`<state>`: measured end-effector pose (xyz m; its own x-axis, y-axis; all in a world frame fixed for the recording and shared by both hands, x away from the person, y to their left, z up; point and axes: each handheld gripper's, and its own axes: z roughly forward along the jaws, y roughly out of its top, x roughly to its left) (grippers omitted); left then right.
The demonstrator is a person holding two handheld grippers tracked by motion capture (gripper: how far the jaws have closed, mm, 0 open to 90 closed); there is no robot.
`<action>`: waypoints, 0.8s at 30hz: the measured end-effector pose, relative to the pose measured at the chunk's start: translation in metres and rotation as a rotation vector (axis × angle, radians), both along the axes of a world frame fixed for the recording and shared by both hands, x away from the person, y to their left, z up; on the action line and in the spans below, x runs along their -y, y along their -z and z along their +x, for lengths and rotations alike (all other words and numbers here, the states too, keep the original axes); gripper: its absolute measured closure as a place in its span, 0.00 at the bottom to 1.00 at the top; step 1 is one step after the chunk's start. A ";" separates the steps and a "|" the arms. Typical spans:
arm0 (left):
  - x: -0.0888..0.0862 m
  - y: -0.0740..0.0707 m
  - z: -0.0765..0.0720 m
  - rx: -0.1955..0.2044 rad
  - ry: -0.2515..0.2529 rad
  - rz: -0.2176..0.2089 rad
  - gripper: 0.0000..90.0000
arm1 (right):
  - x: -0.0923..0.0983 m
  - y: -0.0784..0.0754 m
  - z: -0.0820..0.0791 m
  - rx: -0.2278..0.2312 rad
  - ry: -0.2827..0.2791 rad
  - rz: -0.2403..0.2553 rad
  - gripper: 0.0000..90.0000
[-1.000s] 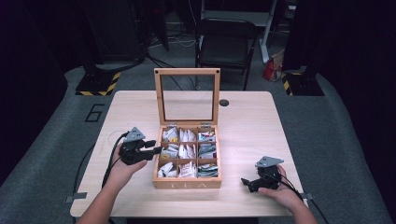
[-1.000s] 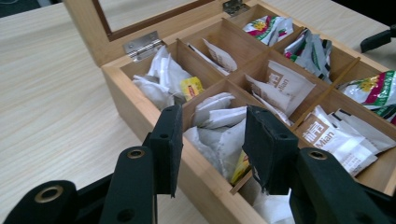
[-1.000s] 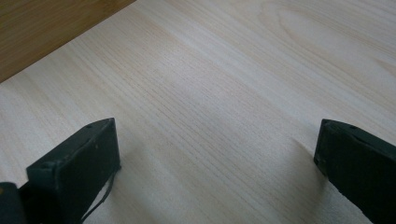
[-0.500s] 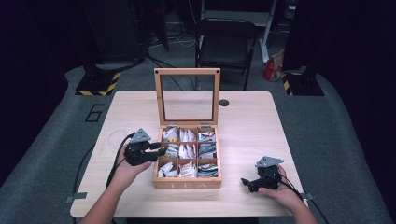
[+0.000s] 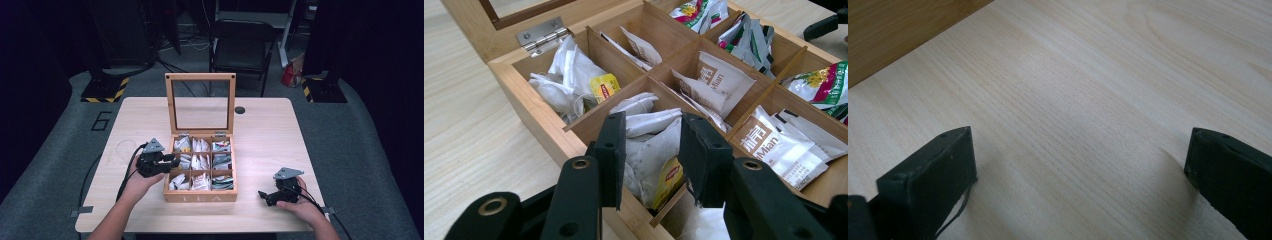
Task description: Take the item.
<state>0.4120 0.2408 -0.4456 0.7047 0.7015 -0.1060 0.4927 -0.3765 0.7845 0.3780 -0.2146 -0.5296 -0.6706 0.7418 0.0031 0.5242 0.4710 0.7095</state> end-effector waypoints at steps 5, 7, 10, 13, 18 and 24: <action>0.000 0.003 0.002 -0.013 -0.004 -0.014 0.71 | 0.000 0.000 0.000 -0.001 -0.005 -0.003 0.00; 0.000 0.004 0.002 -0.017 -0.005 -0.021 0.73 | 0.000 0.000 0.000 0.002 -0.001 -0.003 0.00; 0.000 0.005 0.003 -0.014 0.002 -0.012 0.73 | 0.000 0.000 0.000 -0.001 -0.003 -0.002 0.00; 0.001 0.005 0.004 -0.018 -0.001 -0.018 0.75 | 0.000 0.000 0.000 -0.001 -0.003 -0.002 0.00; 0.002 0.007 0.004 -0.035 -0.001 -0.033 0.78 | 0.000 0.000 0.000 -0.001 -0.003 -0.002 0.00; 0.001 0.007 0.005 -0.045 0.011 -0.035 0.83 | 0.000 0.000 0.000 0.002 -0.003 -0.004 0.00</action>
<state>0.4166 0.2401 -0.4524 0.7062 0.6891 -0.1625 0.5242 -0.3546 0.7743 0.3781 -0.2150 -0.5296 -0.6732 0.7395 -0.0007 0.5215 0.4754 0.7085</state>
